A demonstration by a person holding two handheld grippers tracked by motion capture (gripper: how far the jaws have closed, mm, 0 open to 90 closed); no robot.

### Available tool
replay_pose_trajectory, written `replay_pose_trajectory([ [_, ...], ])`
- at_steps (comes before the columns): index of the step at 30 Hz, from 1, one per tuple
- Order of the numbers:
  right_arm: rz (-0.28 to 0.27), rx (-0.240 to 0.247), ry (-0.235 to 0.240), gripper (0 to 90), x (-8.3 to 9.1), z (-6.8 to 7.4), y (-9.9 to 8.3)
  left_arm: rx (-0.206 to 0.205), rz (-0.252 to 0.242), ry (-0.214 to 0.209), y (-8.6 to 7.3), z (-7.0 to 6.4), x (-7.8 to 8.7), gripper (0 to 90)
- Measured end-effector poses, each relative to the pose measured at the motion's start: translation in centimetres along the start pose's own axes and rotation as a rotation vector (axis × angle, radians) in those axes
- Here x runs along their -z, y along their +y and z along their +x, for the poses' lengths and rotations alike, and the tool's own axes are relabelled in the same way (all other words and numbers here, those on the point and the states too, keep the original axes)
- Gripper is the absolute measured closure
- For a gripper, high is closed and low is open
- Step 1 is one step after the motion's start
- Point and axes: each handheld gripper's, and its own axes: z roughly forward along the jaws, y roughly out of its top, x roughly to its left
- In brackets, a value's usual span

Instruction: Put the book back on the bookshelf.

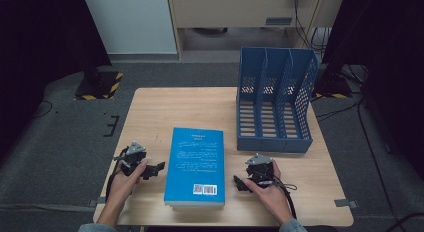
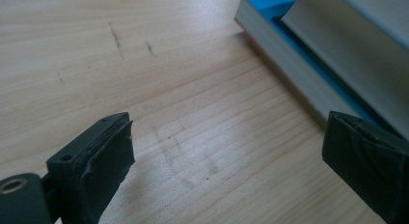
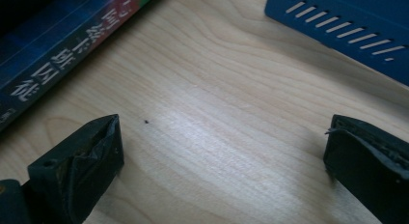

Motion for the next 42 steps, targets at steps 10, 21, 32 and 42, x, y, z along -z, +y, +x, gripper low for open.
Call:
replay_pose_trajectory([
  [10, 0.002, 0.019, 0.029, 13.9, 1.0, 0.4, -0.2, -0.024, -0.031, -0.048, 0.7, -0.8, 2.5, 4.2],
  [21, -0.066, 0.073, 0.088, 17.2, 4.9, 2.0, 0.9, -0.057, -0.067, -0.071, 2.6, -2.1, 5.2, 4.2],
  [32, -0.09, 0.163, 0.129, 12.6, 8.0, 3.7, 6.2, -0.098, -0.055, -0.122, 6.3, -5.1, 6.8, 4.6],
  [42, -0.082, 0.177, 0.228, 9.2, 5.6, 5.5, 9.1, -0.125, 0.007, -0.159, 5.8, -7.4, 2.5, 5.1],
])
